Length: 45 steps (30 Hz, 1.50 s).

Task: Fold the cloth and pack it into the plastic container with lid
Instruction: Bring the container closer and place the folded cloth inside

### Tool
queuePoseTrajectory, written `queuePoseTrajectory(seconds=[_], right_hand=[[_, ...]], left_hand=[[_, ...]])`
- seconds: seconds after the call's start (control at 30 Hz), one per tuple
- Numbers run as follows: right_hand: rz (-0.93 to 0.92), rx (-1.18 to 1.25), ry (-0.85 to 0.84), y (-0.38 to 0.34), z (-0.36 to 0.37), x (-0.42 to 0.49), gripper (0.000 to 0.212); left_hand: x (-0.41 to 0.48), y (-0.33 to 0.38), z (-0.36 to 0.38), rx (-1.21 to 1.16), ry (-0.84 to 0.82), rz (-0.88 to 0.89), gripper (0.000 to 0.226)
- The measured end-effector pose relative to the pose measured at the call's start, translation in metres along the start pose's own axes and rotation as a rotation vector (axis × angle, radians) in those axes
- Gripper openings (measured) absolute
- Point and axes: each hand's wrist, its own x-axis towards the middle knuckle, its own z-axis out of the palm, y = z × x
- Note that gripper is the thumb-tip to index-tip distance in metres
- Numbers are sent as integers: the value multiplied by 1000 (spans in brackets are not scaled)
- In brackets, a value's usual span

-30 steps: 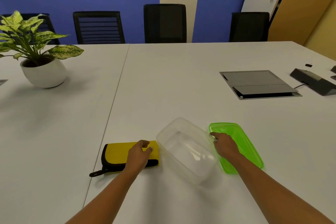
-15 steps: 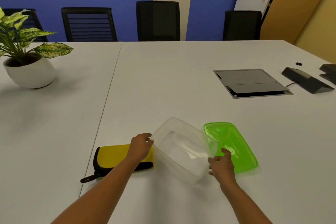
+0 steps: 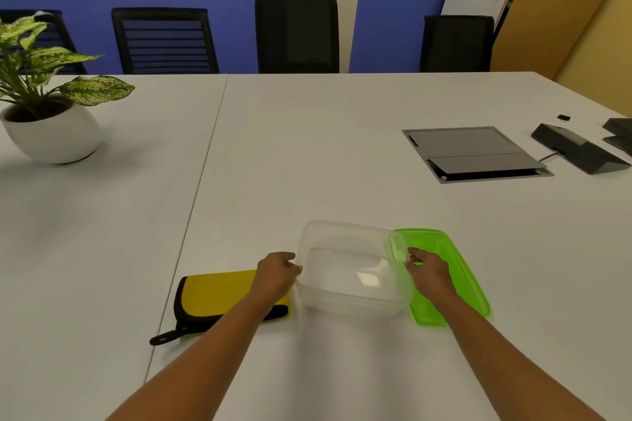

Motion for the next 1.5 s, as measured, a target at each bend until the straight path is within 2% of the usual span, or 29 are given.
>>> queuePoseTrajectory(seconds=[0.57, 0.83, 0.97, 1.03, 1.1, 1.2, 1.3, 1.4, 1.5], right_hand=[[-2, -69, 4, 5, -6, 29, 36], [-7, -81, 37, 10, -4, 25, 36], [-113, -170, 201, 3, -2, 15, 37], [-237, -151, 305, -9, 3, 4, 29], [-407, -78, 337, -27, 13, -11, 20], [-593, 35, 206, -55, 38, -38, 23], [-674, 92, -12, -79, 71, -66, 21], [-646, 87, -230, -90, 102, -86, 18], [-510, -30, -407, -97, 130, -97, 34]], left_hand=[[-16, 1, 30, -104, -26, -26, 53], [-18, -3, 31, -195, -25, -22, 49], [-22, -8, 27, -239, 14, 2, 36], [-22, -14, 18, -232, 64, 3, 29], [-19, -23, 6, -203, 117, -6, 24], [-17, -41, -15, -159, 161, -40, 10], [-16, -61, -35, -110, 220, -78, 8], [-15, -77, -52, -49, 312, -111, 15], [-16, -89, -68, 78, 425, -115, 20]])
